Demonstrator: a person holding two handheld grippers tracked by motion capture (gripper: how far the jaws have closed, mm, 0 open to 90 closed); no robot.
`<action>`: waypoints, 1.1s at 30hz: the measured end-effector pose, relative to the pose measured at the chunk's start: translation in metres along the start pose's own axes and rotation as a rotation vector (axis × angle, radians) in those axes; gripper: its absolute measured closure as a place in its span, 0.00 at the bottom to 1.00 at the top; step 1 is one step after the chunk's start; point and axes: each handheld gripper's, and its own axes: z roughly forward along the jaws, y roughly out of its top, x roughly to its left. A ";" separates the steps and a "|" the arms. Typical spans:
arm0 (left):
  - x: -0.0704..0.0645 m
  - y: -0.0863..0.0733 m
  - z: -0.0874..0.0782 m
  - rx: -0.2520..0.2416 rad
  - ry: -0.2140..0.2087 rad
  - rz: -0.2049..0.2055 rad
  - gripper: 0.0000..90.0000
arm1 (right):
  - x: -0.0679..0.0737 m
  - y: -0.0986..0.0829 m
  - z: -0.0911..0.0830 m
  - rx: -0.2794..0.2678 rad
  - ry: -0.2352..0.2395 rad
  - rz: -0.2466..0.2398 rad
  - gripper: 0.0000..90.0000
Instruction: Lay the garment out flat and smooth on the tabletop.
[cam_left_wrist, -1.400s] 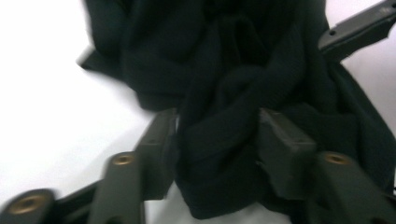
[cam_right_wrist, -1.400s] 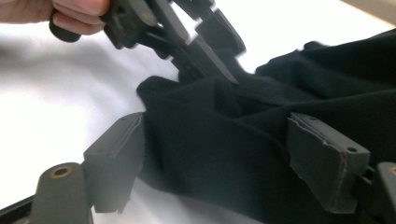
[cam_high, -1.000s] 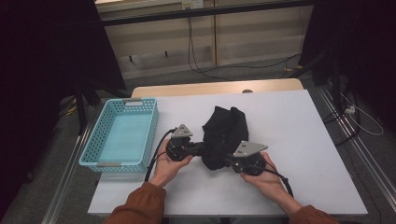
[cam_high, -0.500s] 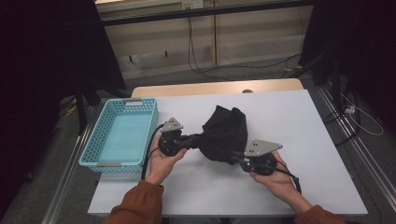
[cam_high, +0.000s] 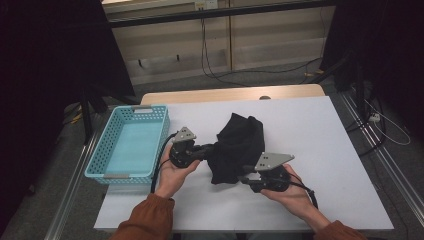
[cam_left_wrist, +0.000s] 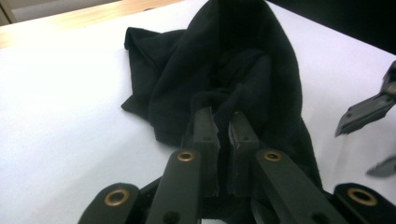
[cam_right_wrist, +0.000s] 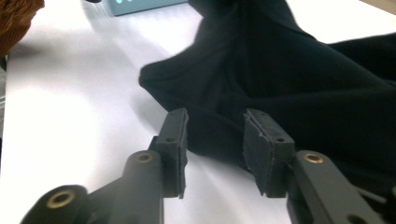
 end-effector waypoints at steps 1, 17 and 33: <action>0.000 0.000 0.000 -0.008 0.001 -0.006 0.94 | 0.002 0.002 0.004 0.003 0.004 -0.010 0.62; 0.014 -0.005 0.001 0.010 0.085 -0.049 0.60 | 0.009 -0.005 0.031 0.102 0.058 -0.041 0.97; 0.005 -0.008 0.013 0.059 0.143 0.029 0.26 | -0.007 -0.047 -0.060 0.119 -0.046 -0.010 0.98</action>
